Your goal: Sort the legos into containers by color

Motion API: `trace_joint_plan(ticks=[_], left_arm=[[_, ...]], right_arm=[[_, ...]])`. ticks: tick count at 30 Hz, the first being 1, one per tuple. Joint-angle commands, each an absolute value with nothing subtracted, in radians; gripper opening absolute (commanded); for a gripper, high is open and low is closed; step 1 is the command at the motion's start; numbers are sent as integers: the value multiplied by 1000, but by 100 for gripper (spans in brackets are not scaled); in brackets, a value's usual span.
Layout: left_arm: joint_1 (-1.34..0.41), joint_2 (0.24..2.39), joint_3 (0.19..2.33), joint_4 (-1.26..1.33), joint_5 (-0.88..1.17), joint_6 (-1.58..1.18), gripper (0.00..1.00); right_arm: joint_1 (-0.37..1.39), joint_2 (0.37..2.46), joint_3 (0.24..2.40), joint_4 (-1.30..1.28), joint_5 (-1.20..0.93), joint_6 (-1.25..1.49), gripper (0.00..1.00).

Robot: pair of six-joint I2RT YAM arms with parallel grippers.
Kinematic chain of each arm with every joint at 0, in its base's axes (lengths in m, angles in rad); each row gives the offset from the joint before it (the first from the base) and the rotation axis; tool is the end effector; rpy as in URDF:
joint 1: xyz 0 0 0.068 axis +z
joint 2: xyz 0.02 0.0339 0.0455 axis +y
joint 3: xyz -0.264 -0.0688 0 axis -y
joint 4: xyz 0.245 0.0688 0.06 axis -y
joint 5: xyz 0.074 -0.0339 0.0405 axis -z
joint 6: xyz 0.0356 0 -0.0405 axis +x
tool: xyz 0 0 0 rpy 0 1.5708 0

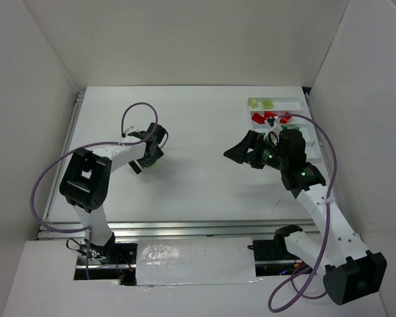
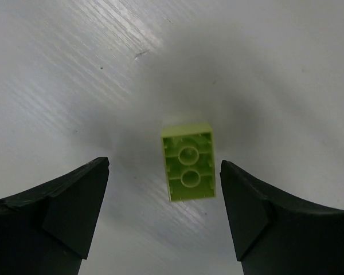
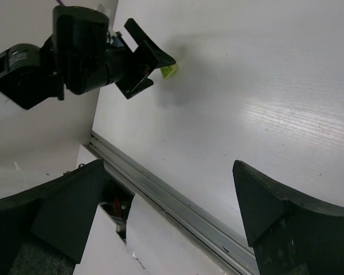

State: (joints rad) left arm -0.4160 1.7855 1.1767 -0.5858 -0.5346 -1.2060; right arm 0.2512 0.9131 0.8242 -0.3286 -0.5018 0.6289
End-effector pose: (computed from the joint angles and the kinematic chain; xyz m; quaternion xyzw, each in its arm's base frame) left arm 0.3275 -0.1248 0.1832 -0.4102 0.8555 0.0480 0.3123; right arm 0.1935 0.0673 0.3178 0.0195 0.8230 0.4133 0.3892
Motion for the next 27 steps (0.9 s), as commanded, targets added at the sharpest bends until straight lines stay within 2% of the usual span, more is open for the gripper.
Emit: trace_joint_plan(ticks=[1,6,7,11,13,14,16,17,18,21,25,27], left_arm=[[-381,1816,1190,-540,-519,-1209,91],[-357,1845,1210,-506,-480,-1181,84],[-357,1850,1213,-505,-477,-1180,76],[-357,1848,1195,-482,-460,-1181,61],[-357,1848,1180,-469,-451,-1178,59],[-357,1850,1177,-460,-449,-1177,47],[-354,1858,1167,-453,-443,-1170,31],[-353,1859,1167,-451,-434,-1169,9],[-348,1861,1166,-451,-430,-1169,0],[-350,1814,1148,-439,-405,-1173,0],[-388,1656,1043,-347,-293,-1204,0],[-425,1559,1032,-315,-246,-1215,0]], right_arm=[[262,877,818,-318,-525,603,100],[268,868,807,-310,-537,607,100],[268,870,808,-310,-540,607,100],[275,867,805,-301,-537,618,100],[279,868,805,-293,-541,623,100],[282,873,805,-290,-543,626,100],[287,877,796,-278,-545,629,100],[293,884,790,-256,-551,638,100],[299,887,779,-239,-558,646,100],[333,899,694,-143,-554,701,100],[428,928,597,10,-390,801,98],[503,951,591,35,-298,819,95]])
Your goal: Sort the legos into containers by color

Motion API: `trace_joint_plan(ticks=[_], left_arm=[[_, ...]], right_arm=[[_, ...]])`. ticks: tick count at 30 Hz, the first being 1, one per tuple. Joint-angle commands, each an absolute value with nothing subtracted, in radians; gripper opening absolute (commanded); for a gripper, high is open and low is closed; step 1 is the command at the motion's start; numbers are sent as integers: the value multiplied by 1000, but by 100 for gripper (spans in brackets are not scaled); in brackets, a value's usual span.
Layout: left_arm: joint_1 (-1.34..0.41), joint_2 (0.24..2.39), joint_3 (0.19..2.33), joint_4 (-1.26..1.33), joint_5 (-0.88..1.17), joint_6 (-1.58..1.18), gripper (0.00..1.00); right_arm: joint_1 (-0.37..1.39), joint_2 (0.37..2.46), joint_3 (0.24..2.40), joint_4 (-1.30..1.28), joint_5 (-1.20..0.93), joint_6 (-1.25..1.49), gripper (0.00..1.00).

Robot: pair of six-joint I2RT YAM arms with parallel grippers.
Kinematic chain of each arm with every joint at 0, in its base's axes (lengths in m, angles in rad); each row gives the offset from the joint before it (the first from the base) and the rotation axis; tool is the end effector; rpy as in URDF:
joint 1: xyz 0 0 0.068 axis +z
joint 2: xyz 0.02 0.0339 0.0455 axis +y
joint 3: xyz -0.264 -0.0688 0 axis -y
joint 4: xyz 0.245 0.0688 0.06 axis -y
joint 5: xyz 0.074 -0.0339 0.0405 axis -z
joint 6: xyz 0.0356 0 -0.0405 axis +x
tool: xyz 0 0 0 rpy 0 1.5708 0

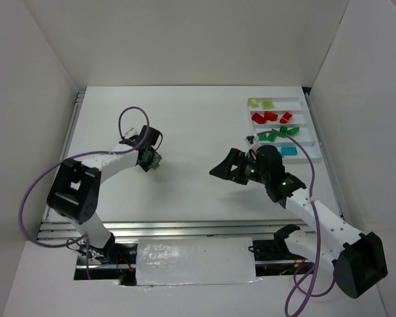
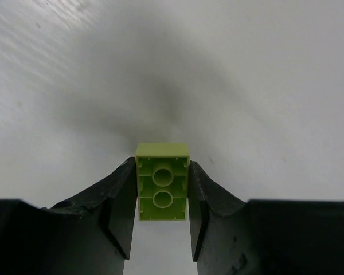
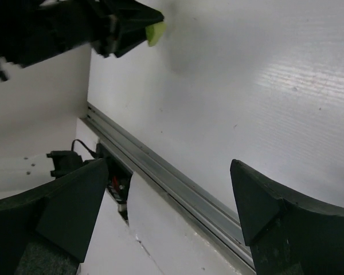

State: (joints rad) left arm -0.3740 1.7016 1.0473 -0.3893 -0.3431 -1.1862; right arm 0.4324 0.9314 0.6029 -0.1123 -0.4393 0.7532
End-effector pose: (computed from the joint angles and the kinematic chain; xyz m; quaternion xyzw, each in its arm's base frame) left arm 0.3204 -0.1129 0.1808 -0.4166 0.8563 -0.0634 0.2984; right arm 0.1841 0.1017 0.2578 0.0165 0.8323 0.4446 0.3306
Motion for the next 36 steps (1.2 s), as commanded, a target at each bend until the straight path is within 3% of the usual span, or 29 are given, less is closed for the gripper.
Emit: trace_joint_plan(ticks=[1,7,11,26,30,31,32,34,36], left_arm=[[-451,1536,1040,-325,-245,-1226,0],[-612,1398,1056,-310,-189,-1327,0],[-681,1332,1011,-246,-163,-1411,0],[-798,1354,1075,-187,-94,-1445,0],[-810,1358,1074,-161,-81,-1447,0],[-814,1358,1080,-157,-80,-1442,0],[-815,1359,1080,-156,-80,-1442,0],[-815,1358,1078,-147,-74,-1433,0],[-815,1356,1074,-149,-74,-1430,5]], right_arm=[[532,975,597,35,-252,831,94],[707,1008,618,95,-6,854,80],[784,1009,620,155,86,850,65],[871,1068,655,248,302,775,48],[871,1101,687,236,313,769,33],[871,1120,692,247,307,767,15],[871,1124,692,247,304,769,15],[871,1126,683,264,290,767,0],[871,1118,666,311,252,750,0]])
